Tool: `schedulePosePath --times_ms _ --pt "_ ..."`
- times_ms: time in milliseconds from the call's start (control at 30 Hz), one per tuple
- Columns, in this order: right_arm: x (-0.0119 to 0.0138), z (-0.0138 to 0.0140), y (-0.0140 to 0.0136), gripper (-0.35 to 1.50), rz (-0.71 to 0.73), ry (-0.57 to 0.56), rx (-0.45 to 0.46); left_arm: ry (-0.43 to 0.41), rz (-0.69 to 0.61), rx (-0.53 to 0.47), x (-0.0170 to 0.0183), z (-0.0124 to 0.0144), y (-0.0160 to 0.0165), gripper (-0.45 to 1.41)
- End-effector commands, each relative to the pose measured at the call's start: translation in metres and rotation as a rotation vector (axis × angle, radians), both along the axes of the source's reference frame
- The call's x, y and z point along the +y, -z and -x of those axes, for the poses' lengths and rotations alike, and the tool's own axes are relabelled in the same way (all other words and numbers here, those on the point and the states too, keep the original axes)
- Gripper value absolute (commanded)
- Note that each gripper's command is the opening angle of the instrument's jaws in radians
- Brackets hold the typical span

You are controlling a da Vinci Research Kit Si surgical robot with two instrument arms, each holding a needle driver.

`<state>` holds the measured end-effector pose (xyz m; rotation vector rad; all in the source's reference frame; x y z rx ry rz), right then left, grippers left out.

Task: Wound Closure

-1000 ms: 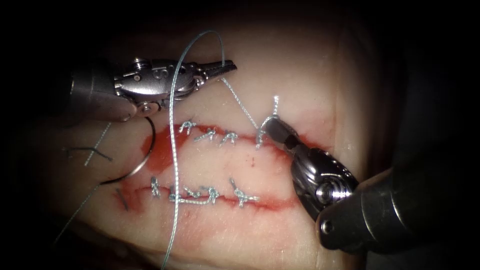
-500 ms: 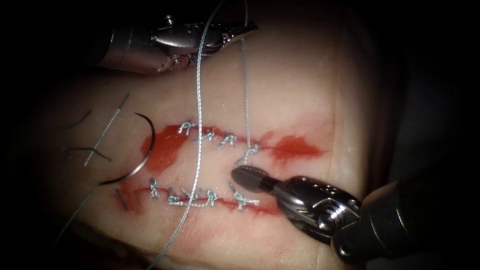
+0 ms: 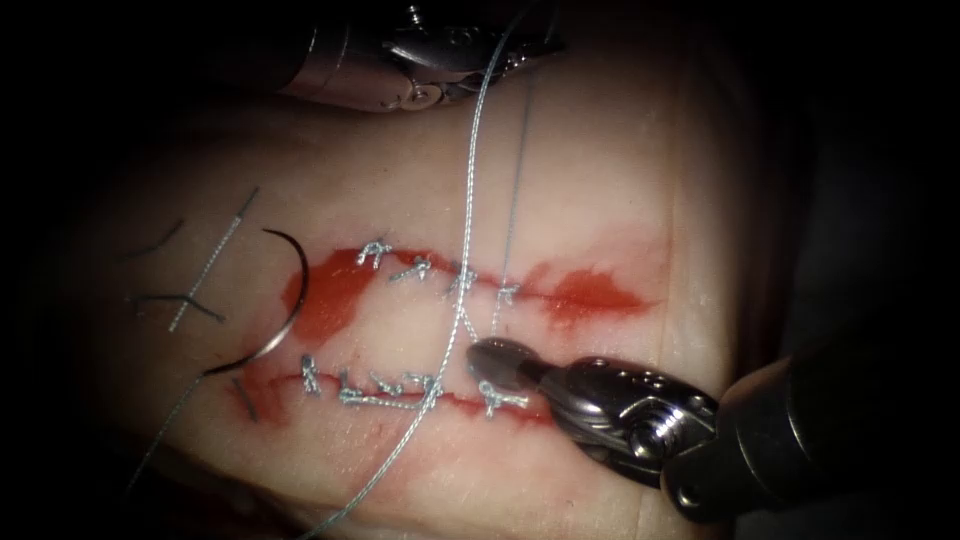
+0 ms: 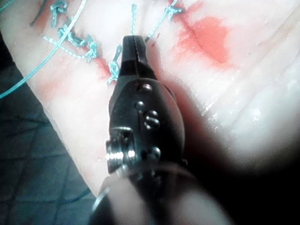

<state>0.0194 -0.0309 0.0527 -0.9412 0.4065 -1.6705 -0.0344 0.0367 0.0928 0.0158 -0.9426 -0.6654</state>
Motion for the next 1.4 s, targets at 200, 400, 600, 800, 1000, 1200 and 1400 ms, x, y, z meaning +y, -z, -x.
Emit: schedulePosePath --times_ms 200,400,600,800,1000,1200,1400 --pt "0.0007 0.0019 0.0013 -0.35 -0.008 -0.037 0.055 0.0 -0.007 -0.009 0.0014 0.0013 -0.0007 -0.45" --pt "-0.0006 0.0008 0.0015 -0.35 -0.036 0.025 0.108 -0.009 -0.011 0.012 0.0023 0.0014 -0.0013 -0.45" --pt "-0.0021 -0.0008 0.001 -0.35 -0.074 0.089 0.143 -0.016 -0.002 0.082 0.0027 0.0006 -0.0027 -0.45" --pt "-0.0026 -0.0011 0.0009 -0.35 -0.084 0.126 0.143 -0.033 0.002 0.154 0.0027 -0.0001 -0.0041 -0.45" --pt "-0.0027 -0.0006 0.0014 -0.35 -0.095 0.144 0.136 -0.039 0.006 0.179 0.0027 -0.0002 -0.0054 -0.45" --pt "-0.0035 -0.0003 0.0017 -0.35 -0.113 0.186 0.138 -0.037 0.004 0.179 0.0029 0.0001 -0.0056 -0.45" --pt "-0.0028 -0.0004 0.0019 -0.35 -0.087 0.12 0.145 -0.076 -0.021 0.127 0.0022 0.0002 -0.0051 -0.45"
